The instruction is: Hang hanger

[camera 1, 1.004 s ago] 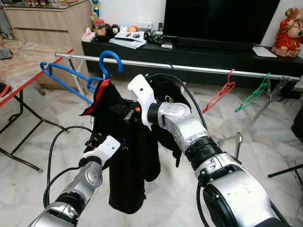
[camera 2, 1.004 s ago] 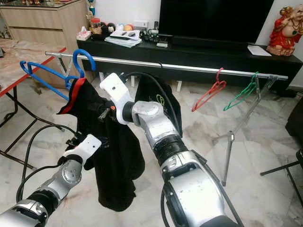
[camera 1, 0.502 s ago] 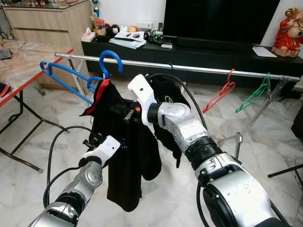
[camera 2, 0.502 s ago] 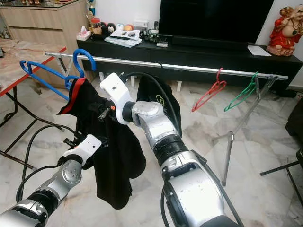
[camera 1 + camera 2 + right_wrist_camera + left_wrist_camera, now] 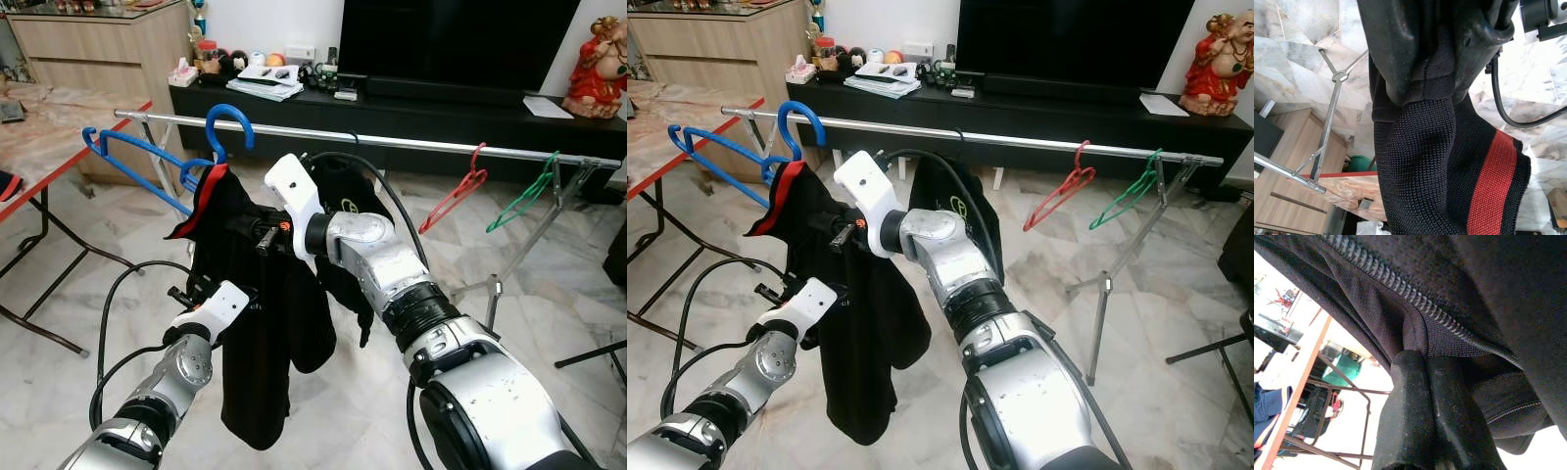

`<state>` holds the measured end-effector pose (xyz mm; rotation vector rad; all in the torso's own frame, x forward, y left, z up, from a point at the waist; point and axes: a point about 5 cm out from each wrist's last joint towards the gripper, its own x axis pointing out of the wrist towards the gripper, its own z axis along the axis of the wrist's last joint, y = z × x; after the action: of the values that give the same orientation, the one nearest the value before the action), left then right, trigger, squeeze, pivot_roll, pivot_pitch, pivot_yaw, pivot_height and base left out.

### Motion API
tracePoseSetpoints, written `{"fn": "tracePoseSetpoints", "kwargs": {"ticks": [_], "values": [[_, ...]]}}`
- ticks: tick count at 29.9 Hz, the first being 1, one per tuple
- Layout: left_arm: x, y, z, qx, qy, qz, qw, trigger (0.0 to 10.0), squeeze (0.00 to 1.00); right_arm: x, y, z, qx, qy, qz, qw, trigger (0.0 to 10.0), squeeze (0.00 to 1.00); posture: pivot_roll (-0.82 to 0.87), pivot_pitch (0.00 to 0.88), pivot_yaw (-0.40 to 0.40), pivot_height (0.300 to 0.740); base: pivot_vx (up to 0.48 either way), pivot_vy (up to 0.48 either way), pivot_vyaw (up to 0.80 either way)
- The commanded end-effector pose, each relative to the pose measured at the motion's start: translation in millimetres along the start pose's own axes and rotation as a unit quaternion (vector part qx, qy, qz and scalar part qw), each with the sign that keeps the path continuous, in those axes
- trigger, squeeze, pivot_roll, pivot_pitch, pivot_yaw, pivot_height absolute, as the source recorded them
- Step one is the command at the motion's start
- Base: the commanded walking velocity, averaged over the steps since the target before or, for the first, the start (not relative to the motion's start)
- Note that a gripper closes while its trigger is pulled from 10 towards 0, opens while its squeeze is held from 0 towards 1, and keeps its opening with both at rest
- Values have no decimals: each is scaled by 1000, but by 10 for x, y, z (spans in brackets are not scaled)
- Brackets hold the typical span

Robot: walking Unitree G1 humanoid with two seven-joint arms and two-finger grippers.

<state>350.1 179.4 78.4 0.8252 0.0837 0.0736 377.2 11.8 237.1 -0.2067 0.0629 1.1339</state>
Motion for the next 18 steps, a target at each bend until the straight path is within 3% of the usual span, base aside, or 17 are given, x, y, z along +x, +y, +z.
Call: {"fn": "tracePoseSetpoints", "kwargs": {"ticks": [1,18], "values": [[-1,-19,-10,6,4,-8,1000,0,0,-15,-11,118,-9,-23,-2,1000,0,0,22,0,-55,740,0,0,0],[-1,-19,-10,6,4,-8,1000,0,0,-15,-11,118,-9,-23,-2,1000,0,0,22,0,-55,740,0,0,0]]}}
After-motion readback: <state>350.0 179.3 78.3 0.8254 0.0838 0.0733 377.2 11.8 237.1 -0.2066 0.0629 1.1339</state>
